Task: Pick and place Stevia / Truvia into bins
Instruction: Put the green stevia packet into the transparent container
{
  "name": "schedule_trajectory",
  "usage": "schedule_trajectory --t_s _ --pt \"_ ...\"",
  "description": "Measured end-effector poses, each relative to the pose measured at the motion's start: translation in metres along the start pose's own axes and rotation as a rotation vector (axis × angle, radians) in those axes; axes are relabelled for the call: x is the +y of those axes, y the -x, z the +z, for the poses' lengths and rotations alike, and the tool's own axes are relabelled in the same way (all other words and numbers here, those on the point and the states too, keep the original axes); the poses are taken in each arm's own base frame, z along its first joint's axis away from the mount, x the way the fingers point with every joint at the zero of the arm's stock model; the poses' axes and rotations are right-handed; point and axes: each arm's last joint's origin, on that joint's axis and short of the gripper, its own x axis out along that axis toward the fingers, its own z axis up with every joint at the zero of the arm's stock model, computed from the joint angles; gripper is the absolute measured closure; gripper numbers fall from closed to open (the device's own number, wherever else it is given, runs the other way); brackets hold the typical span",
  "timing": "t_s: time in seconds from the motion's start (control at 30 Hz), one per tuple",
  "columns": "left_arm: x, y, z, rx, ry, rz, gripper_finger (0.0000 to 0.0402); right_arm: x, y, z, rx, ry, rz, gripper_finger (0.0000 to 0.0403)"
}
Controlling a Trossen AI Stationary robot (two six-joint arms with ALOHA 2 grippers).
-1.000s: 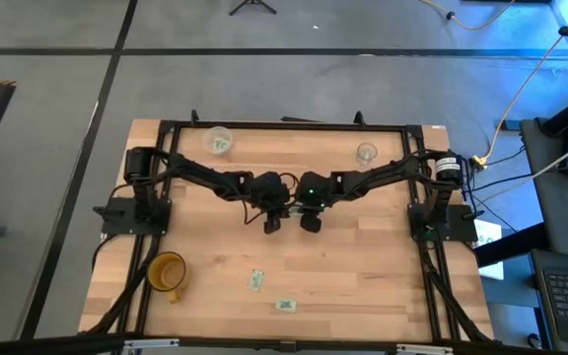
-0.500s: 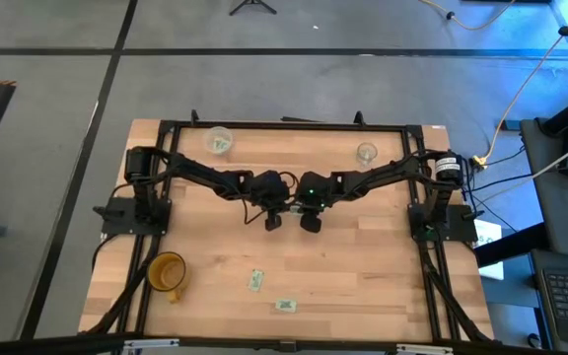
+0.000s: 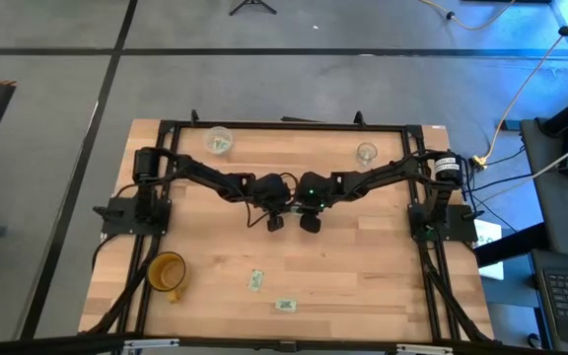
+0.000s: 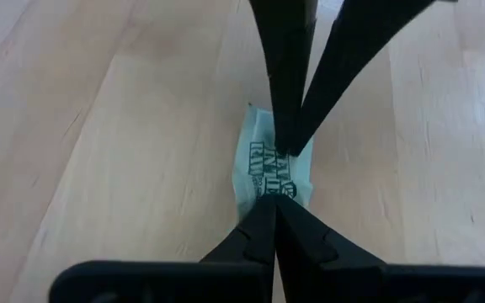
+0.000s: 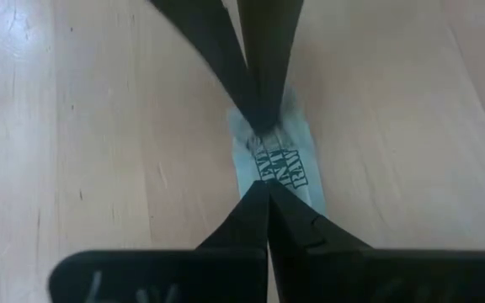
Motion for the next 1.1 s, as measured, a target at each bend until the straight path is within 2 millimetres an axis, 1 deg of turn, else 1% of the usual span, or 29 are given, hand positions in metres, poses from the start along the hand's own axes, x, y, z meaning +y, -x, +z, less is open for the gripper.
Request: schedule_trajectory --t_s 0.17,0.33,0.47,0.67,0.77,0.83,0.93,1.1 --pt "0.001 -0.003 -0.004 0.022 -0.002 -0.006 0.0399 0.0 0.0 0.0 -0.001 0.004 0.001 0.04" --pt "0.001 -0.004 -0.006 0.04 -0.013 -0.004 0.0399 0.0 0.0 0.0 -0.002 0.036 0.007 0.0377" --pt "0.001 -0.004 -0.007 0.055 -0.019 -0.003 0.0399 0.005 0.002 0.007 0.003 0.116 0.011 0.0345" --pt "0.001 -0.004 -0.009 0.068 -0.02 -0.006 0.0399 0.008 0.008 0.02 0.06 0.188 -0.027 0.0276" --pt "0.001 -0.003 -0.009 0.075 -0.019 -0.005 0.0399 0.007 0.01 0.021 0.092 0.224 -0.078 0.025" --pt "0.001 -0.003 -0.01 0.08 -0.019 -0.004 0.0399 0.008 0.011 0.019 0.118 0.252 -0.078 0.0238" --pt "0.001 -0.003 -0.01 0.081 -0.023 -0.005 0.0399 0.013 0.01 0.016 0.149 0.347 -0.066 0.0229" --pt "0.001 -0.003 -0.01 0.081 -0.068 -0.007 0.0399 0.027 0.009 0.012 0.174 0.543 -0.087 0.0231"
